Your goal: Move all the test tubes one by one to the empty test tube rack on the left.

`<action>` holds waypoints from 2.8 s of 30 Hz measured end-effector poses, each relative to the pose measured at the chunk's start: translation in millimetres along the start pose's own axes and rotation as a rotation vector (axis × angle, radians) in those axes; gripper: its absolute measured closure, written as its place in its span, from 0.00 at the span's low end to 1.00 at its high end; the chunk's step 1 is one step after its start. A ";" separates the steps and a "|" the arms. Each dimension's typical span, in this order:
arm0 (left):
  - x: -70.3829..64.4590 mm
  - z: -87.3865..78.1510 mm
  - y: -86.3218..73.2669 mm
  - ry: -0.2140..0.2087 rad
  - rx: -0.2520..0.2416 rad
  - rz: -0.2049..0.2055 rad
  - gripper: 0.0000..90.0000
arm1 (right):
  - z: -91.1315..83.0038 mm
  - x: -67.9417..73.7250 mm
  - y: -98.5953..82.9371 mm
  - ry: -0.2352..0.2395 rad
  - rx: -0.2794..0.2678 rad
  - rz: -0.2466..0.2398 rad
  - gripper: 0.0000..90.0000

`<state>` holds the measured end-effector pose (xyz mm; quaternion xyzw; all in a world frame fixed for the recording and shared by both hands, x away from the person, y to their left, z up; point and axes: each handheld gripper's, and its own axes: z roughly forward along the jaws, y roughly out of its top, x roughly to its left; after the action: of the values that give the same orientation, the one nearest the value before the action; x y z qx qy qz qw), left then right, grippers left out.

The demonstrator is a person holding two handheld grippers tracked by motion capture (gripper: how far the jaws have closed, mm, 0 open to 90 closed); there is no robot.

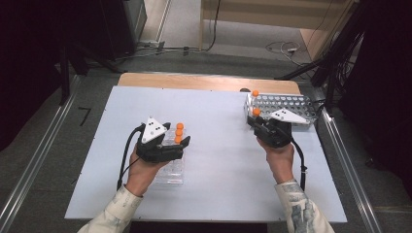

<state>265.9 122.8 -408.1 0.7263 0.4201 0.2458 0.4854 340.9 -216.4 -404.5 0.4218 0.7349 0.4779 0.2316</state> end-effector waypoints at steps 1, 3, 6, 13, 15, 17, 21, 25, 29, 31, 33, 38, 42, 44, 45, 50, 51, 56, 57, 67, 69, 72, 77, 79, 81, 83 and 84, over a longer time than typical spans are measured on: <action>-0.4 0.1 0.0 -0.001 0.000 0.000 0.24 | 0.3 2.9 -1.1 0.009 0.003 -0.005 0.80; -1.1 -0.1 0.1 -0.003 -0.001 0.004 0.24 | 1.2 9.0 -2.9 0.022 0.017 -0.021 0.80; -2.0 -0.7 0.3 -0.008 -0.004 0.002 0.24 | 3.0 17.5 -6.7 0.039 0.028 -0.042 0.80; -5.8 -1.9 1.0 -0.035 -0.006 0.001 0.24 | 9.5 33.6 -17.2 0.077 0.067 -0.078 0.80; -7.3 -2.0 1.4 -0.040 -0.005 0.007 0.24 | 11.0 39.4 -19.3 0.093 0.077 -0.096 0.80; -8.9 -2.1 1.6 -0.045 -0.003 0.011 0.24 | 11.9 45.2 -21.1 0.110 0.083 -0.108 0.80; -12.6 -2.2 2.1 -0.059 -0.004 0.012 0.24 | 12.9 56.2 -24.5 0.144 0.090 -0.126 0.80; -19.3 -2.0 3.8 -0.085 -0.011 0.011 0.25 | 15.6 66.9 -28.8 0.180 0.104 -0.144 0.80; -25.3 -0.8 4.2 -0.105 -0.007 0.025 0.26 | 17.6 77.3 -31.0 0.207 0.112 -0.160 0.80; -27.6 1.0 3.5 -0.111 -0.004 0.027 0.26 | 18.0 81.3 -32.1 0.213 0.116 -0.174 0.80; -29.3 2.5 2.6 -0.116 0.005 0.035 0.26 | 18.6 84.9 -33.4 0.223 0.121 -0.182 0.80; -34.9 6.2 0.4 -0.127 0.020 0.048 0.27 | 19.3 93.3 -35.7 0.245 0.128 -0.208 0.80; -38.2 8.4 -1.1 -0.138 0.021 0.056 0.27 | 20.6 99.9 -37.8 0.262 0.133 -0.218 0.80; -39.6 9.1 -1.5 -0.144 0.024 0.063 0.27 | 21.9 104.4 -39.9 0.276 0.138 -0.225 0.80; -40.4 9.4 -1.8 -0.147 0.026 0.064 0.27 | 22.1 106.1 -40.5 0.280 0.141 -0.229 0.80; -44.0 11.8 -4.0 -0.169 0.037 0.080 0.31 | 22.7 114.3 -42.0 0.303 0.141 -0.252 0.80; -44.6 12.6 -4.5 -0.172 0.039 0.081 0.31 | 22.3 115.5 -41.9 0.310 0.141 -0.248 0.80; -47.2 16.2 -8.1 -0.203 0.047 0.083 0.46 | 21.8 119.9 -42.7 0.335 0.148 -0.250 0.80; -47.7 16.6 -8.7 -0.208 0.048 0.087 0.49 | 21.7 120.8 -42.9 0.337 0.148 -0.256 0.80; -48.2 16.5 -10.7 -0.212 0.046 0.087 0.76 | 21.2 123.7 -43.4 0.351 0.144 -0.258 0.80; -47.3 16.6 -10.8 -0.216 0.047 0.084 0.77 | 21.0 123.9 -43.4 0.351 0.146 -0.256 0.80; -47.9 16.4 -10.9 -0.213 0.046 0.086 0.77 | 21.2 124.1 -43.4 0.352 0.145 -0.254 0.80; -47.8 15.6 -10.1 -0.219 0.047 0.081 0.78 | 20.9 124.1 -43.4 0.358 0.143 -0.259 0.79; -47.8 15.1 -9.6 -0.223 0.046 0.082 0.78 | 20.5 124.1 -43.3 0.361 0.140 -0.257 0.77; -48.0 14.9 -9.4 -0.223 0.046 0.084 0.78 | 20.3 124.3 -42.7 0.379 0.144 -0.261 0.63; -47.6 14.5 -9.1 -0.223 0.048 0.082 0.78 | 21.4 125.3 -42.2 0.391 0.153 -0.278 0.49; -47.3 14.1 -8.8 -0.222 0.047 0.083 0.78 | 21.3 126.5 -42.3 0.391 0.156 -0.284 0.42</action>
<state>248.6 77.2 -419.5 0.7770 0.3391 0.1735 0.5011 272.0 -107.1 -443.8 0.2304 0.8523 0.4548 0.1166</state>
